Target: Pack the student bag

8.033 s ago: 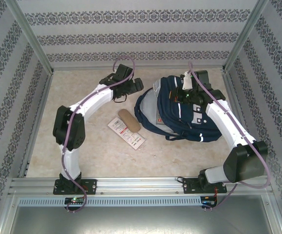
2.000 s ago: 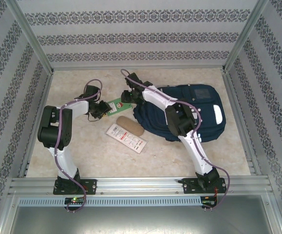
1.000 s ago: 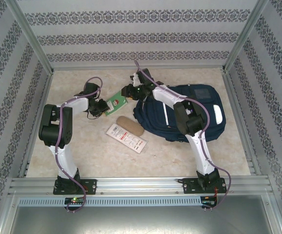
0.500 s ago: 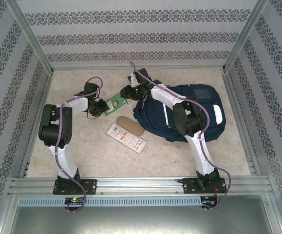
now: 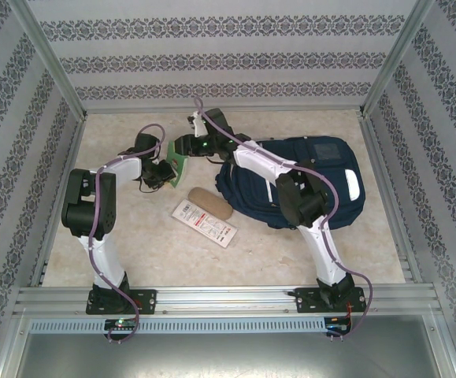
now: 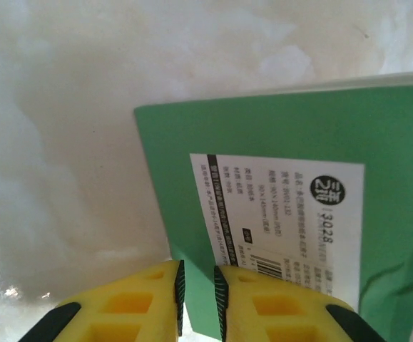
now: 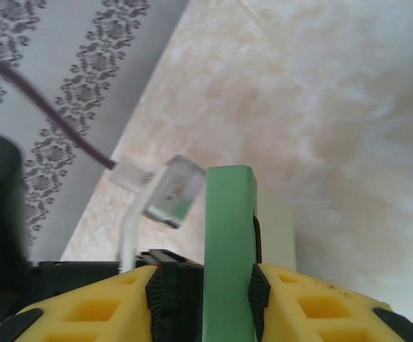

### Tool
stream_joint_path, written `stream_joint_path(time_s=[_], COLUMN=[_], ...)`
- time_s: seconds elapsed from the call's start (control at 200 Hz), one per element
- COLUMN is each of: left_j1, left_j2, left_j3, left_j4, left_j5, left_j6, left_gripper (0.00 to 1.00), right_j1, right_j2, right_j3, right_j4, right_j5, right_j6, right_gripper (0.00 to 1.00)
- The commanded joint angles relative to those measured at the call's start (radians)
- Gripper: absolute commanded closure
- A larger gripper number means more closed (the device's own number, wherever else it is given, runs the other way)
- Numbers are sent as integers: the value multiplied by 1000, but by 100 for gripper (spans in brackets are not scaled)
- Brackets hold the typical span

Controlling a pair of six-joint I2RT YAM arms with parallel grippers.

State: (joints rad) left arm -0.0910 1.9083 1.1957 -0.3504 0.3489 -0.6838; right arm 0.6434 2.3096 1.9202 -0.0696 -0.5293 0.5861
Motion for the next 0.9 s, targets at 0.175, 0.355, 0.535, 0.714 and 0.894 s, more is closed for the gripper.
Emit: stream_joint_path(time_s=[0.175,0.355,0.535,0.714,0.894], left_j1=[-29,-28,-29,-28,-17], left_j2=[12,6,-3,-30,-114], left_j3=[-23,-30,-37,-34,-38], left_j4=[44,42,41,27,41], left_j5=[73,74,73,73,112], left_j6=[13,16,15,12,-30], left_gripper=[76,76,76,73,52], right_j1=[54,55,49,25,-31], right_j2=[31,16,6,-49,-147], right_j3=[-29,-31,-23,-60,-148], right_j4=[-193,-273,-304,-280,-195], right_j5=[6,104,136,168,124], right_j6=[105,41,0,7,53], right_gripper=[60,54,68,95,100])
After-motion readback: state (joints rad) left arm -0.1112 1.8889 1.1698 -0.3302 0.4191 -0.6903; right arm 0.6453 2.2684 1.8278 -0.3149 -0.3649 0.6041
